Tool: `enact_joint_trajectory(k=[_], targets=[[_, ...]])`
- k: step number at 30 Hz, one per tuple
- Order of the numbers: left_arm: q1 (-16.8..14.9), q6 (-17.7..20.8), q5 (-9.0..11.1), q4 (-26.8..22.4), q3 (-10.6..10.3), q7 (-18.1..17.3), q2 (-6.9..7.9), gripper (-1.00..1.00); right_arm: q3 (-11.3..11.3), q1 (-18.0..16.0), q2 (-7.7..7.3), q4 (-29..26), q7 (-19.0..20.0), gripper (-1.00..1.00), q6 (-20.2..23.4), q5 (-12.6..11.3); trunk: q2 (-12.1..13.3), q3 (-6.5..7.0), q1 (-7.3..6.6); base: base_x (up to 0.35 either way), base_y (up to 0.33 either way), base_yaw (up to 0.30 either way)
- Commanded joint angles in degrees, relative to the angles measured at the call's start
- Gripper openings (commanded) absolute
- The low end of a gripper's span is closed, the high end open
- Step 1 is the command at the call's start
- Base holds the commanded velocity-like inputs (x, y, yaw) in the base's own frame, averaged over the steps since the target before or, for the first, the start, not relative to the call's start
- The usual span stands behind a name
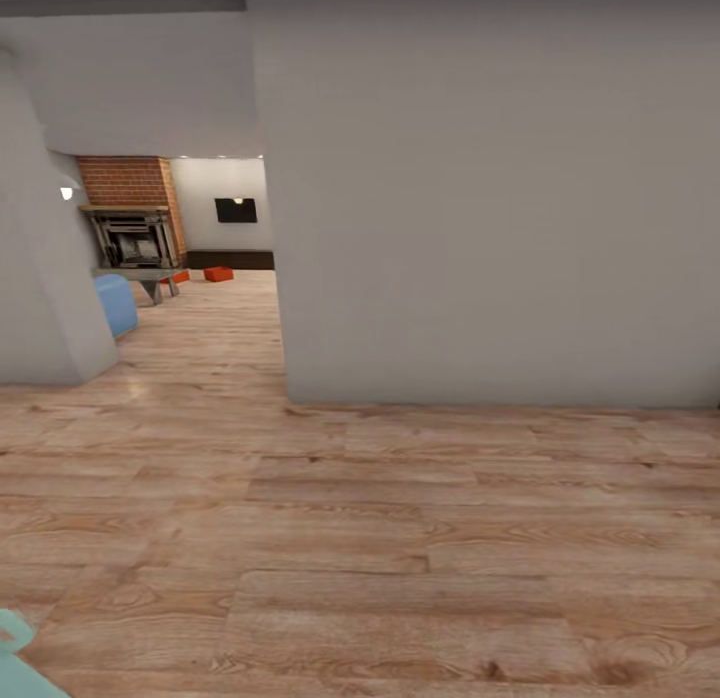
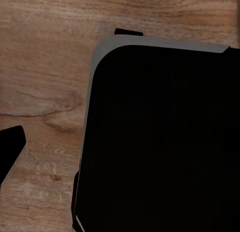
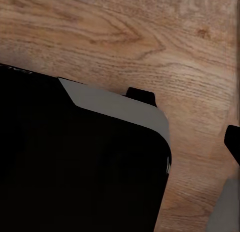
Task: Move the two storage containers from the living room to the garage. In the garage, place one container on the floor and stack the other container on top of it (either order is fine).
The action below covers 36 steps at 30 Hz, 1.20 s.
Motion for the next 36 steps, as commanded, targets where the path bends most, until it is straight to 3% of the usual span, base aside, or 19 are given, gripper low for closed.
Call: enact_joint_trajectory(k=[1, 30, 36], targets=[[0.00, -0.12, 0.32, 0.00, 0.15, -0.01, -0.01, 1.00, 0.48, -0.06, 0.05, 0.18, -0.09, 1.00, -0.32, -0.47, -0.02, -0.05, 0.03, 0.321, 0.000, 0.000], [0.00, -0.12, 0.32, 0.00, 0.15, -0.01, -0.06, 1.00, 0.57, -0.06, 0.20, 0.18, -0.24, 1.00, -0.31, -0.37, -0.02, -0.05, 0.03, 0.321, 0.000, 0.000], [0.01, -0.12, 0.32, 0.00, 0.15, -0.01, -0.06, 1.00, 0.57, -0.06, 0.20, 0.18, -0.21, 1.00, -0.31, -0.38, -0.02, -0.05, 0.03, 0.321, 0.000, 0.174]])
